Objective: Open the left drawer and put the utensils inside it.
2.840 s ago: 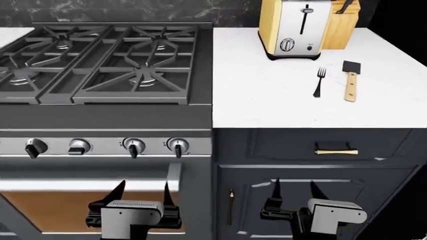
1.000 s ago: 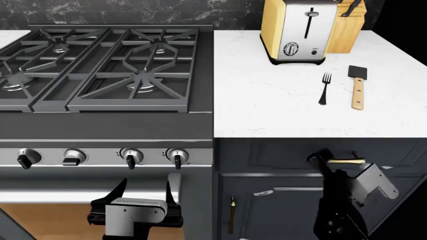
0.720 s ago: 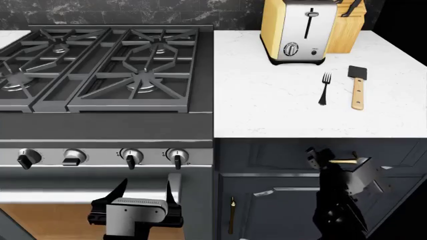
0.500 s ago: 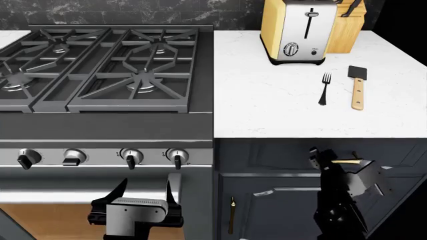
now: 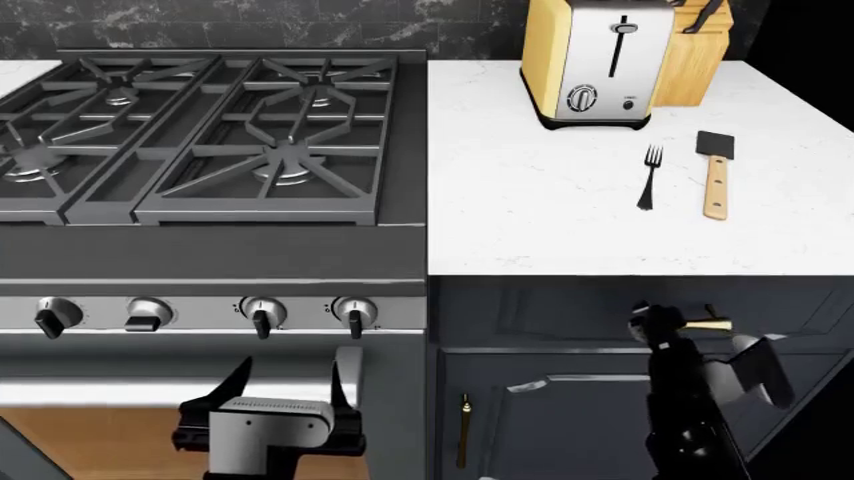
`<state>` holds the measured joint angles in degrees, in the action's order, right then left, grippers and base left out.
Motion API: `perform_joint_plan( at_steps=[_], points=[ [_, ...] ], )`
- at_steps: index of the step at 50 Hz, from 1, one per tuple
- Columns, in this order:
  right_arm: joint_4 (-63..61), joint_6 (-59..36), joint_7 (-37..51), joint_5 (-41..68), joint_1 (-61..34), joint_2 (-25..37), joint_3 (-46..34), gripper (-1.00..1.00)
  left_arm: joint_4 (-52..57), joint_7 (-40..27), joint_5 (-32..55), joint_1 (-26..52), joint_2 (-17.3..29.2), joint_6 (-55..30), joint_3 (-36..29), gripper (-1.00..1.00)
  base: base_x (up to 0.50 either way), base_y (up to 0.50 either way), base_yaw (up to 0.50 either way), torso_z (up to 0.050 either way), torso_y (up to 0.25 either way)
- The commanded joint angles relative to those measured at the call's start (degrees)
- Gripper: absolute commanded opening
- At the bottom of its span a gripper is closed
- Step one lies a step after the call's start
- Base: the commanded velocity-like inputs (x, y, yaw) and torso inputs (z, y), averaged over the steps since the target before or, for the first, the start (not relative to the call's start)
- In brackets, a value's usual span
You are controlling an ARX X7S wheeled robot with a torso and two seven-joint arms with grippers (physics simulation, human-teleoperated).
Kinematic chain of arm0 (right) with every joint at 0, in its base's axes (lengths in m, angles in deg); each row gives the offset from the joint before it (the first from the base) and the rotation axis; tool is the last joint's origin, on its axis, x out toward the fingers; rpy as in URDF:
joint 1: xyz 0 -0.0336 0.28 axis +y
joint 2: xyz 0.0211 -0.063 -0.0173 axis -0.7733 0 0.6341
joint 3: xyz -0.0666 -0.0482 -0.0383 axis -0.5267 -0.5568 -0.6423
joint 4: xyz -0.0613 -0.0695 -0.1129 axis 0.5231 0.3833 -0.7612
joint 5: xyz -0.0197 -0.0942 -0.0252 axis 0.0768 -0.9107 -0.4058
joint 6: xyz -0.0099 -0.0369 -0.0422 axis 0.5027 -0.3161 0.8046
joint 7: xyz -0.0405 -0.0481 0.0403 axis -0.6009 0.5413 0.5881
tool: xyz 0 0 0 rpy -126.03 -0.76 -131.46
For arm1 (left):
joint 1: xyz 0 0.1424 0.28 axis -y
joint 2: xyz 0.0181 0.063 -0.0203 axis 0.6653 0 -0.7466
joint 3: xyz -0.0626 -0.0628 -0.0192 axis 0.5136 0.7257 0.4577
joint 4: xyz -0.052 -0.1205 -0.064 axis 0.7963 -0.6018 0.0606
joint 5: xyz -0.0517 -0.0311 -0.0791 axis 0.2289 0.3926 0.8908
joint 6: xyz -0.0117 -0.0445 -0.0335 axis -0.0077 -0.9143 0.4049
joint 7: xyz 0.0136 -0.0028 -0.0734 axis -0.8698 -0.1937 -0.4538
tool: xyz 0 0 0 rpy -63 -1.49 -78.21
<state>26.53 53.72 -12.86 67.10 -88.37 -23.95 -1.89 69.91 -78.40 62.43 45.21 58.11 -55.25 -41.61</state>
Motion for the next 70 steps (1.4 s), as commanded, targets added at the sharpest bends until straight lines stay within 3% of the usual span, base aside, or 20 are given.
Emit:
perform_joint_plan(
  at_steps=[1,23,37,43,54,64,70],
  points=[
    [-21.21,-19.18,-1.72,1.61,5.55,-1.07,0.99,-1.0,-0.36,-0.62,0.75,-1.1,-0.01,2.54,1.19,1.0,0.0,0.0,0.0,0.0,0.0],
    [-53.42,-39.44,-2.54,5.95,15.26,-7.68,2.29,-1.0,0.49,-1.59,1.04,-0.98,0.77,2.11,0.38,1.0,0.0,0.0,0.0,0.0,0.0],
    [-67.26,-53.57,-2.39,10.28,22.68,-8.35,4.22,-1.0,2.74,-3.23,0.37,-1.11,0.77,0.46,-0.71,1.0,0.0,0.0,0.0,0.0,0.001],
    [-72.32,-57.77,-1.62,12.08,25.02,-8.19,5.68,-1.0,8.49,-4.84,-0.06,-1.63,1.16,-2.93,-1.13,1.0,0.0,0.0,0.0,0.0,0.0],
    [-84.36,-66.93,-5.53,19.05,32.34,-7.19,10.89,-1.0,16.25,-8.75,-2.68,-9.52,0.84,-3.32,-4.31,1.0,0.0,0.0,-0.01,0.0,0.002],
    [-94.12,-76.61,-8.62,26.12,38.72,-6.69,18.42,-1.0,29.19,-13.34,-8.33,-23.95,3.25,-0.48,-7.75,1.0,0.0,0.0,-0.01,0.0,0.001],
    [-97.41,-79.71,-9.45,28.29,41.29,-6.01,21.07,-1.0,32.08,-14.33,-10.02,-26.82,3.93,-0.34,-8.84,1.0,0.0,0.0,-0.01,0.0,0.002]
  ],
)
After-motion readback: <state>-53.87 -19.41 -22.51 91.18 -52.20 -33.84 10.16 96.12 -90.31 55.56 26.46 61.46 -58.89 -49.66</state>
